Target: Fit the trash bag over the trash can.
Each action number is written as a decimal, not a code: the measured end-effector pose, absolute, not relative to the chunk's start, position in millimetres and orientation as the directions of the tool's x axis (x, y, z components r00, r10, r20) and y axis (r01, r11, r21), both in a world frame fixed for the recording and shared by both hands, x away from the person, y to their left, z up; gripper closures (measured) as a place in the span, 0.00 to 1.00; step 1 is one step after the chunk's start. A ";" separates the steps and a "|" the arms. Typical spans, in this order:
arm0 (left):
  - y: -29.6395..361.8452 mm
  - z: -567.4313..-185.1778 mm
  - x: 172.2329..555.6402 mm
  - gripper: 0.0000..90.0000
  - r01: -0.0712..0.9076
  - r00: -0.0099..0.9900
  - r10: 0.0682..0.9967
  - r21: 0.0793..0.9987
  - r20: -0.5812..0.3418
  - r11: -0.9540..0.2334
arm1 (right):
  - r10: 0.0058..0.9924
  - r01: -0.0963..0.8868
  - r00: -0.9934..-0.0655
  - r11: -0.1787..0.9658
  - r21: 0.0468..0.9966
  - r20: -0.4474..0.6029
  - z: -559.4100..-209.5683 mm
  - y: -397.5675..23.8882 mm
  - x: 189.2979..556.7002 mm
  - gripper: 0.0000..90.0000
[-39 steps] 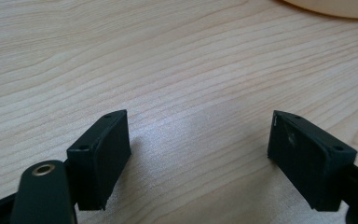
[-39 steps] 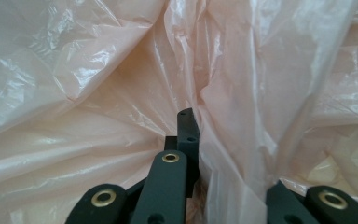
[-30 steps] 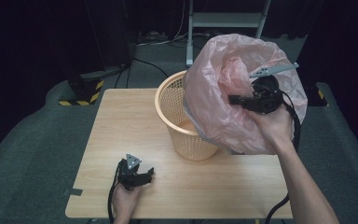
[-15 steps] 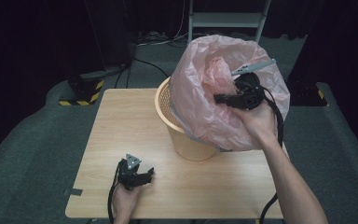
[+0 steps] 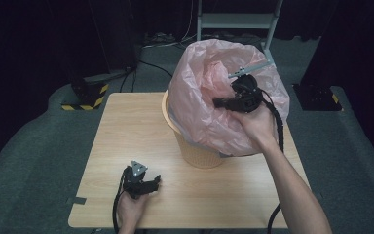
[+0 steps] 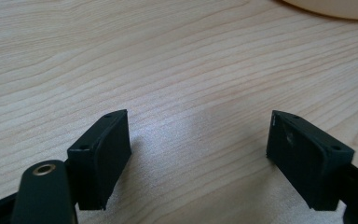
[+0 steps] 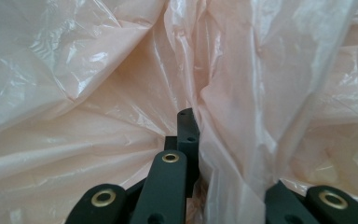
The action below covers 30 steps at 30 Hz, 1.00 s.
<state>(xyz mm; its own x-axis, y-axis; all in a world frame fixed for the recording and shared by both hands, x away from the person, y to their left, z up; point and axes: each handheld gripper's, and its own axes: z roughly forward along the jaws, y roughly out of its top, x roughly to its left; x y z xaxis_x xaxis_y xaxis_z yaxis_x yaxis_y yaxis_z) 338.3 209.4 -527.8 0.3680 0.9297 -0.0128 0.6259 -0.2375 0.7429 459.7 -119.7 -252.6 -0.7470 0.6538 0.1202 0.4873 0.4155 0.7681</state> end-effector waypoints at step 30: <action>209.4 -527.8 338.3 0.24 0.625 0.369 0.929 0.743 -0.011 -0.239 | 0.650 0.502 -0.747 0.418 0.757 0.137 -260.8 -104.2 466.8 0.84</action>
<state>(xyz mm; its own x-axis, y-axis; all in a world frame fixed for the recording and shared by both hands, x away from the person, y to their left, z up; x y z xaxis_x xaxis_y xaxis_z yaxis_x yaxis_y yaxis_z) 338.3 209.4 -527.8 0.3688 0.9294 -0.0109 0.6250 -0.2393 0.7430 466.8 -104.2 -260.8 -0.7471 0.6505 0.1367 0.5024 0.4180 0.7568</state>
